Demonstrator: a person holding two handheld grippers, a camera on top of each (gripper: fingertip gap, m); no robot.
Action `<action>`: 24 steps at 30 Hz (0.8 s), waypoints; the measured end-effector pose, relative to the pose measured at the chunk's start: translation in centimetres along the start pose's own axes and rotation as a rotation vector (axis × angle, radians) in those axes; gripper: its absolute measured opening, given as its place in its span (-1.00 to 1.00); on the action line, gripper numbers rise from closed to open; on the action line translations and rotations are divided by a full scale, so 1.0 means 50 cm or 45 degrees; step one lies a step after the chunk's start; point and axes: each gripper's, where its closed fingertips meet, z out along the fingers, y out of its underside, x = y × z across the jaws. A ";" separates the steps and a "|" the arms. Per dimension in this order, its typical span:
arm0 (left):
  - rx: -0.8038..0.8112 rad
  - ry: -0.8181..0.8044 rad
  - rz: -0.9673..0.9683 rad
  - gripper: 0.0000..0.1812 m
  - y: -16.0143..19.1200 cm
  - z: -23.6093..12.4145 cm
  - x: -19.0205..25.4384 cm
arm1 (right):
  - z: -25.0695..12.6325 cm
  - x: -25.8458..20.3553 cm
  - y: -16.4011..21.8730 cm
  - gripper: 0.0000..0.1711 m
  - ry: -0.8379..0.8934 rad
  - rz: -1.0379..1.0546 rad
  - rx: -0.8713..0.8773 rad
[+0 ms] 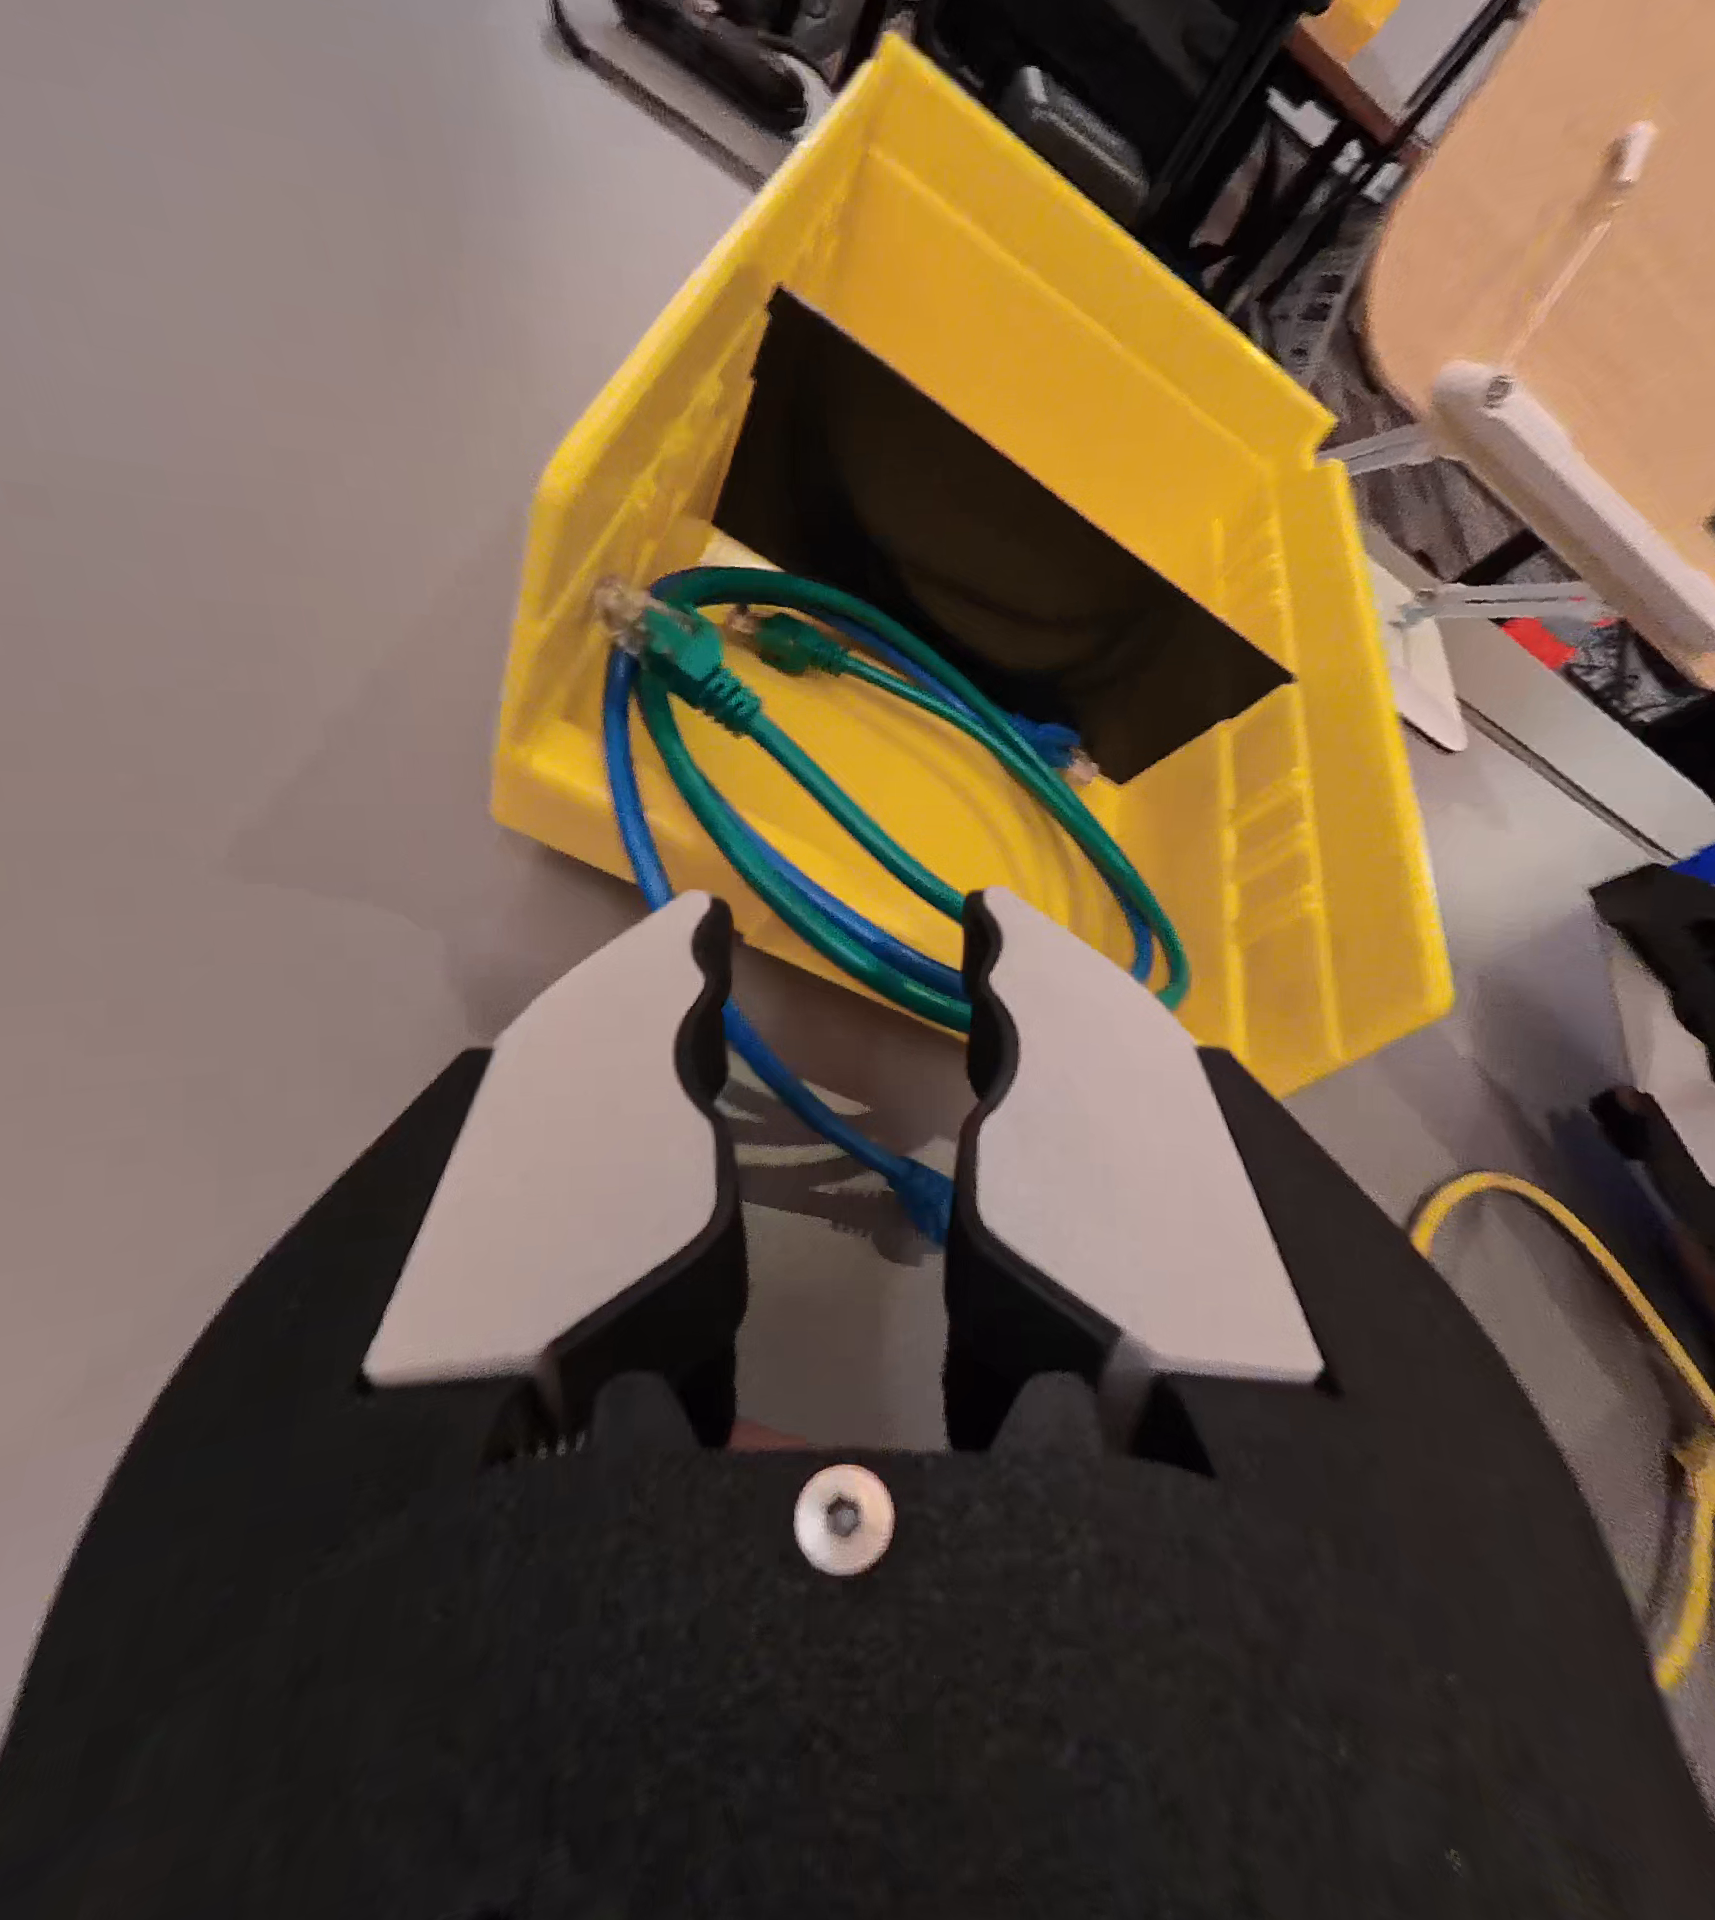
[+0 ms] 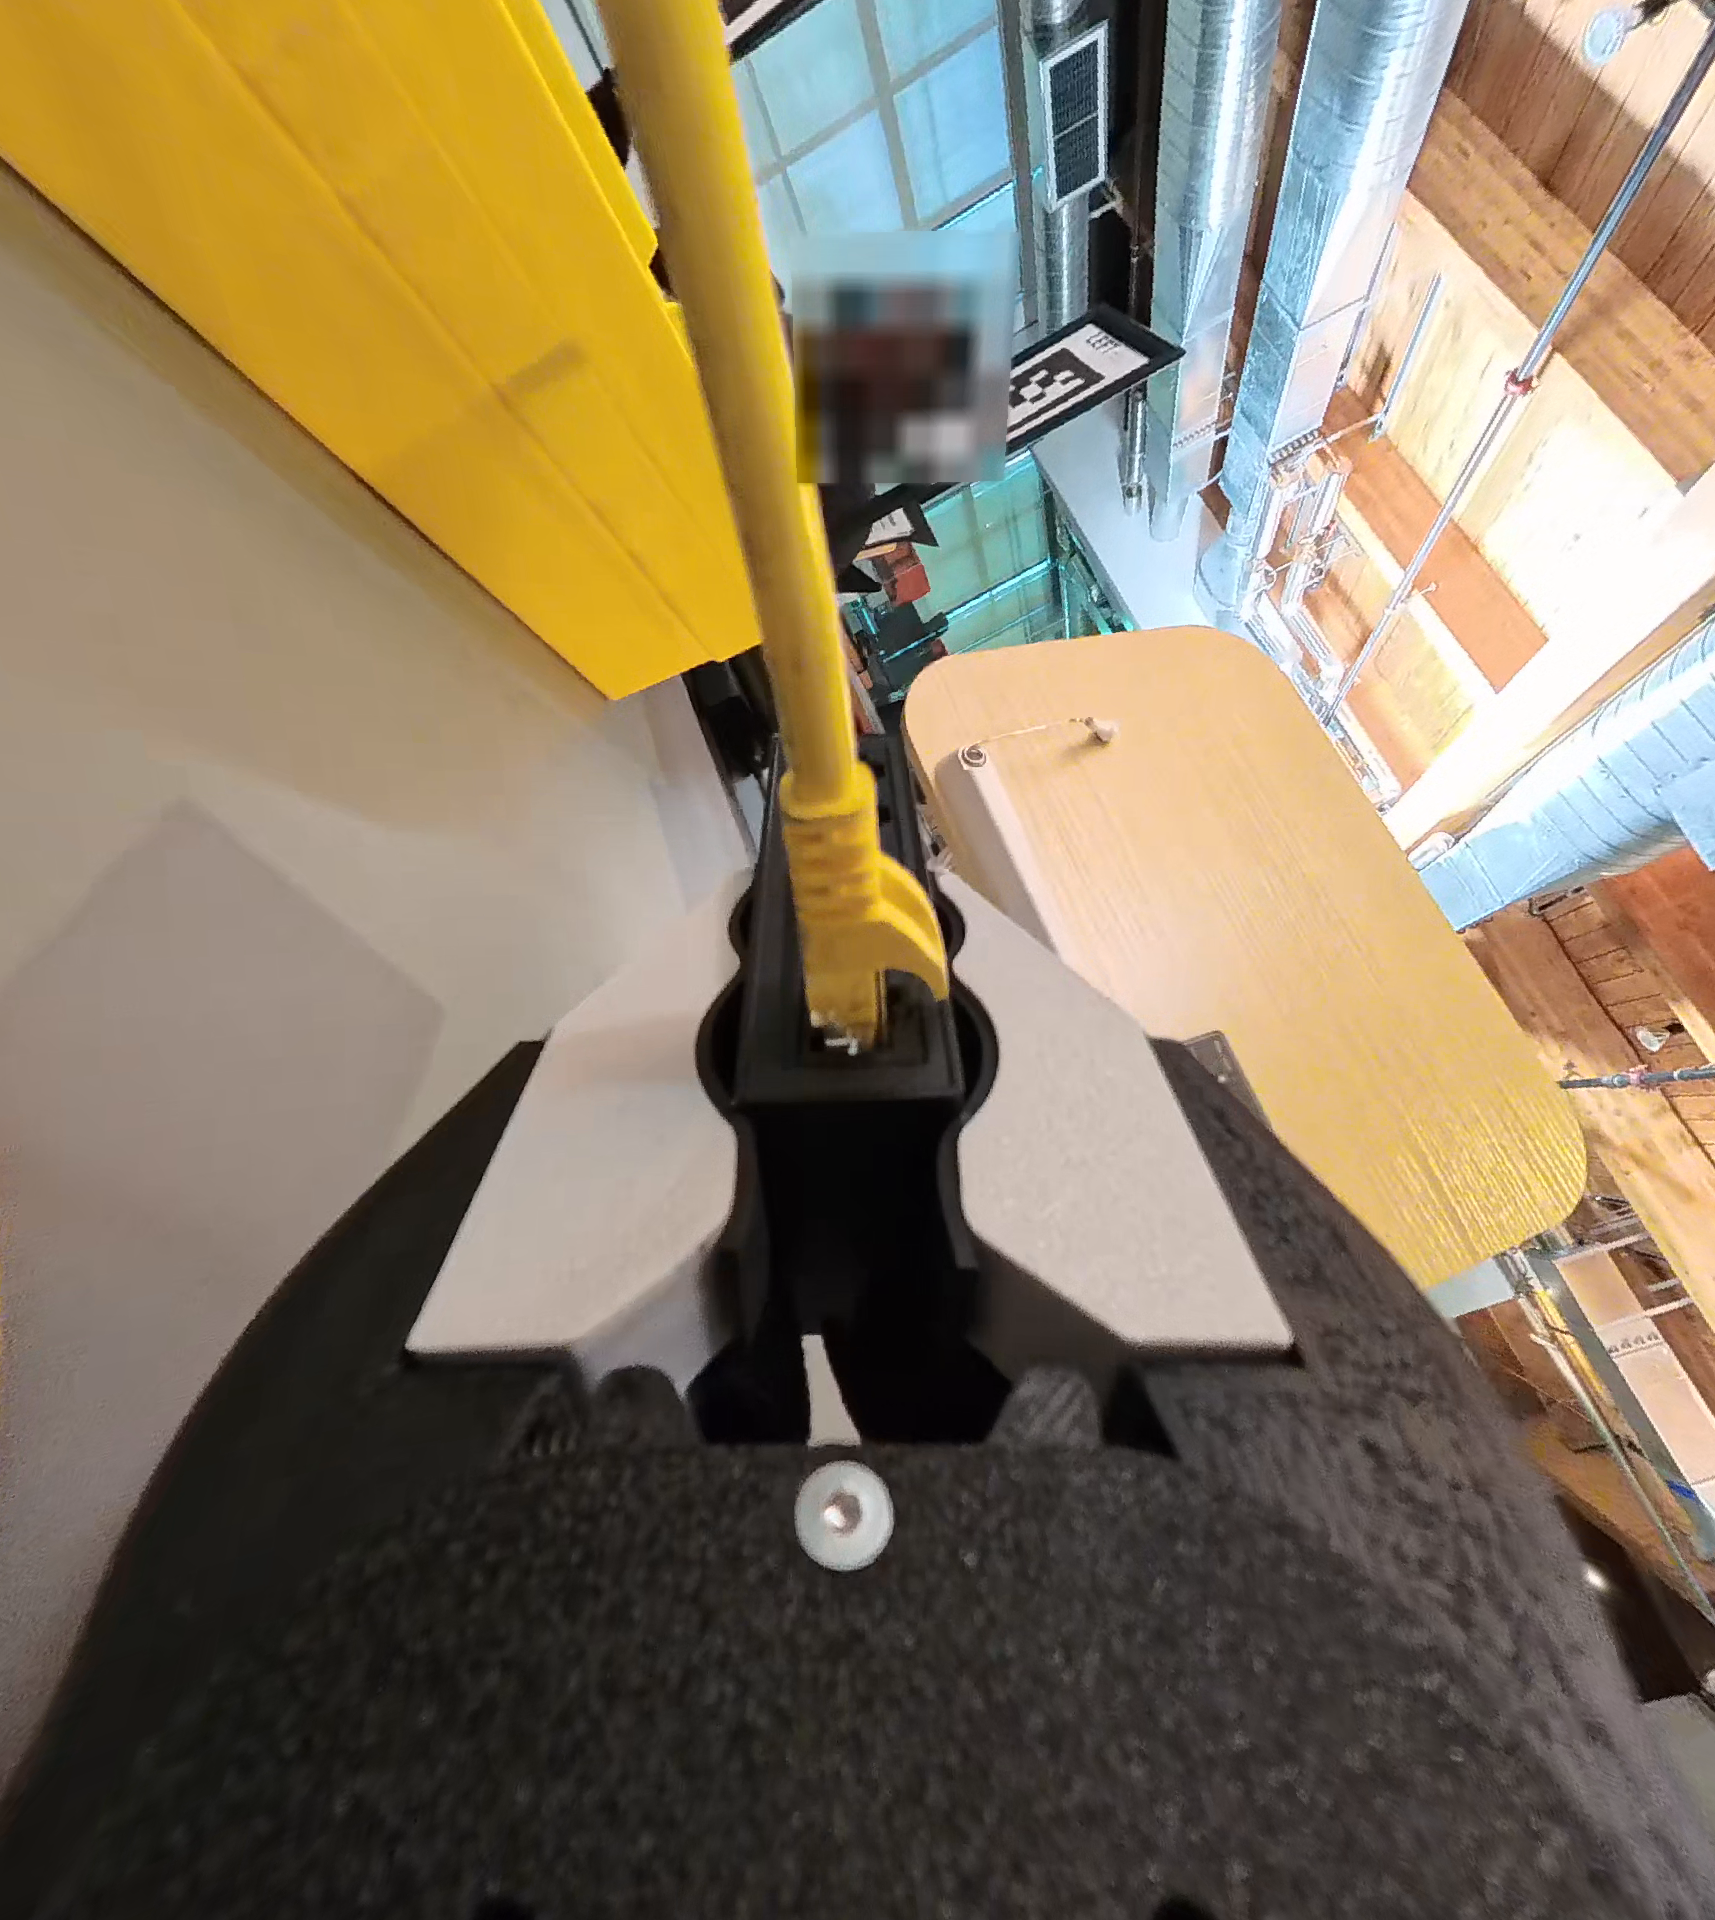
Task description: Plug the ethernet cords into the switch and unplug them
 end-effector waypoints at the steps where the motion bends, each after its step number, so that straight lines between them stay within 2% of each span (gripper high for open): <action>1: -0.012 -0.008 -0.014 -0.54 0.004 0.005 -0.007 | 0.000 -0.002 0.001 -0.69 -0.008 0.007 -0.003; 2: -0.021 0.005 -0.029 -0.57 0.007 0.009 -0.008 | 0.001 -0.005 0.002 -0.69 -0.018 0.010 -0.005; 5: -0.066 0.072 -0.051 -0.82 0.018 0.023 0.001 | 0.002 -0.014 0.005 -0.68 -0.043 0.002 -0.011; 10: -0.030 0.079 0.008 -0.88 0.006 0.009 0.004 | 0.005 -0.024 0.001 -0.68 -0.068 -0.007 -0.003; 18: 0.076 -0.049 0.543 -0.89 -0.031 -0.016 0.057 | 0.005 -0.021 0.001 -0.68 -0.057 -0.002 -0.002; 20: 0.148 0.003 0.602 -0.90 -0.051 -0.028 0.094 | 0.002 -0.008 0.000 -0.68 -0.019 0.003 0.005; 24: 0.291 0.194 0.552 -0.93 -0.091 -0.069 0.172 | -0.003 0.020 -0.003 -0.68 0.060 0.025 0.026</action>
